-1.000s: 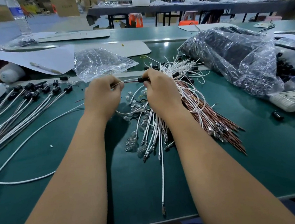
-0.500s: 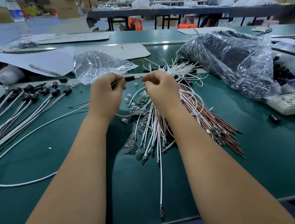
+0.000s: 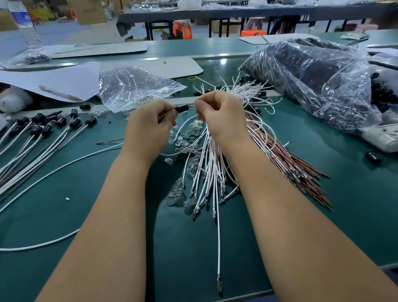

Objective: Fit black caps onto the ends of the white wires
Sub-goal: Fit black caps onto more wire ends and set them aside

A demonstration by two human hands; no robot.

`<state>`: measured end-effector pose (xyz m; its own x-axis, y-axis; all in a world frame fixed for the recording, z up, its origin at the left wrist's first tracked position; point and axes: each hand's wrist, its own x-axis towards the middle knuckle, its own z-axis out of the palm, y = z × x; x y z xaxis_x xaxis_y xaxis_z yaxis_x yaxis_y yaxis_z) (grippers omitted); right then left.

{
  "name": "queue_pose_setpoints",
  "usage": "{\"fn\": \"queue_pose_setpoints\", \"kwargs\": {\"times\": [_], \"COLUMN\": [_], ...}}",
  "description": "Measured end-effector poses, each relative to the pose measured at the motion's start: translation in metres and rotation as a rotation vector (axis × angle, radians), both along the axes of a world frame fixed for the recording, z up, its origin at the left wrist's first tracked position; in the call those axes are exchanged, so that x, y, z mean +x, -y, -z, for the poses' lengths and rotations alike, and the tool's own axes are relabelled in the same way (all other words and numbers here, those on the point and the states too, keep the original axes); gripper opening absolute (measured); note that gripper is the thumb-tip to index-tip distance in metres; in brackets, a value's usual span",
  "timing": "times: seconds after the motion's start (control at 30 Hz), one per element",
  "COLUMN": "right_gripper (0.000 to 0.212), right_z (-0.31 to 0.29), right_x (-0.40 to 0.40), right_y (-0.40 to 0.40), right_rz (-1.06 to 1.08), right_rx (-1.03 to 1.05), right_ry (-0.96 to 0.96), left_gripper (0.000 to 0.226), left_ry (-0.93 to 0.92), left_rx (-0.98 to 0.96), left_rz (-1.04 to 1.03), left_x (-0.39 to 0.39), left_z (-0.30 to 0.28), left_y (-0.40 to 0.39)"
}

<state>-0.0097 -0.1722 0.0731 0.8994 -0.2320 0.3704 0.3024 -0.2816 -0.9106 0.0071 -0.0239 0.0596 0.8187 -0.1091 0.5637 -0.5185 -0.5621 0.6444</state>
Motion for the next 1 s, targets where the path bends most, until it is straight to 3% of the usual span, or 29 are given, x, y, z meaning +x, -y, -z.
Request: {"fn": "queue_pose_setpoints", "kwargs": {"times": [0.17, 0.5, 0.7, 1.0], "right_gripper": [0.015, 0.014, 0.011, 0.004], "right_z": [0.0010, -0.0001, 0.0017, 0.0017], "right_x": [0.0029, 0.0032, 0.0028, 0.0020], "right_y": [0.0003, 0.0003, -0.0017, -0.0038], "right_rz": [-0.002, -0.014, 0.041, 0.097], "right_rx": [-0.001, 0.005, -0.152, -0.136], "right_ry": [0.005, -0.022, -0.016, 0.011], "left_gripper": [0.011, 0.011, 0.010, 0.012], "left_ry": [-0.013, -0.140, -0.143, -0.119], "left_rx": [0.039, -0.058, -0.027, -0.097], "left_rz": [0.023, 0.083, 0.081, 0.047], "left_x": [-0.0015, -0.0077, -0.0070, -0.0063], "left_z": [-0.0011, -0.0050, -0.0057, -0.0042], "left_y": [0.0021, 0.0073, 0.0079, 0.0084]}}
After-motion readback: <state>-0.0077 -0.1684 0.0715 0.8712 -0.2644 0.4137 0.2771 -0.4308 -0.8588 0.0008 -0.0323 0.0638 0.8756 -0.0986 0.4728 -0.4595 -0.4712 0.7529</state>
